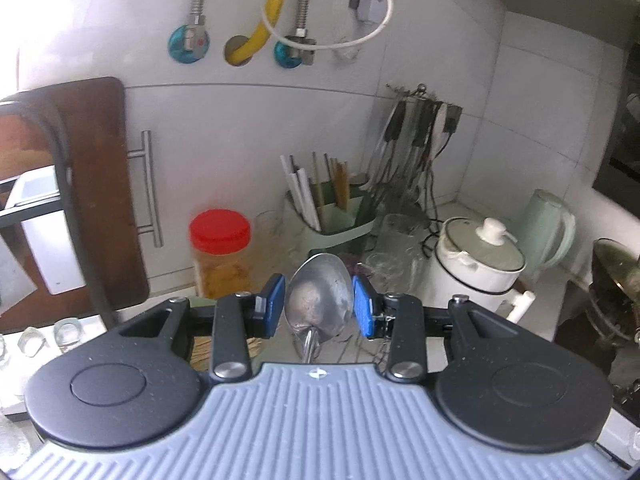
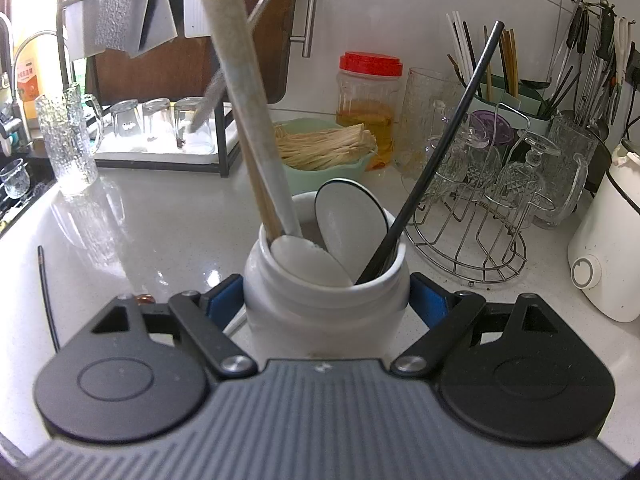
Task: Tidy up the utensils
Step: 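Lift the silver spoon with the left tool and lower it into the mug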
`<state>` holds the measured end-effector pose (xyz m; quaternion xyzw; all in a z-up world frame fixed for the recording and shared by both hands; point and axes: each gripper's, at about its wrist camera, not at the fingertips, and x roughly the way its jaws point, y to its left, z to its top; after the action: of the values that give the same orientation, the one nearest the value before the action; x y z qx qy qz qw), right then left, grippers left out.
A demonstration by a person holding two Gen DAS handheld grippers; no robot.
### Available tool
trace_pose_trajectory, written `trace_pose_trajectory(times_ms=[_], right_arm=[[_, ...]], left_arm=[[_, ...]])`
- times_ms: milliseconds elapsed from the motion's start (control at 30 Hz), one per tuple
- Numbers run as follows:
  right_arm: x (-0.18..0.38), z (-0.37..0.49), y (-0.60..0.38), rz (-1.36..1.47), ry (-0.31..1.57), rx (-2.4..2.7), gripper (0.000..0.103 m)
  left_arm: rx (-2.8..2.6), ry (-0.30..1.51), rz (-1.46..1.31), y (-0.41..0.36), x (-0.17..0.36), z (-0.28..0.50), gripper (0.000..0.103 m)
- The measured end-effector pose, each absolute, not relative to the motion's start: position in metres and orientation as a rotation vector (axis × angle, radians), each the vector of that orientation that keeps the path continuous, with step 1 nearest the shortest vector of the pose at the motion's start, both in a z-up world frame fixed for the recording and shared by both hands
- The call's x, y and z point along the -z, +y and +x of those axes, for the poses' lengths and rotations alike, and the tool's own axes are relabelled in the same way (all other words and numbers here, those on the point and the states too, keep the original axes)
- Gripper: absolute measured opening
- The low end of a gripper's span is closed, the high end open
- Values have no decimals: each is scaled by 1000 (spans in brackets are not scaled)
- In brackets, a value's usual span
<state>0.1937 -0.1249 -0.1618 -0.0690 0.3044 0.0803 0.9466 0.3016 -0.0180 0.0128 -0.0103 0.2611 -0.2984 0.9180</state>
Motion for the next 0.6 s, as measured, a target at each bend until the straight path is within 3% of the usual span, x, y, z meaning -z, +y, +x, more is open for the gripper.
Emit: trace_pose_trajectory(times_ms=[600], right_arm=[[162,193,-125,-143,616,-169,90]], left_arm=[[713,567,-72,-52,9,310,42]])
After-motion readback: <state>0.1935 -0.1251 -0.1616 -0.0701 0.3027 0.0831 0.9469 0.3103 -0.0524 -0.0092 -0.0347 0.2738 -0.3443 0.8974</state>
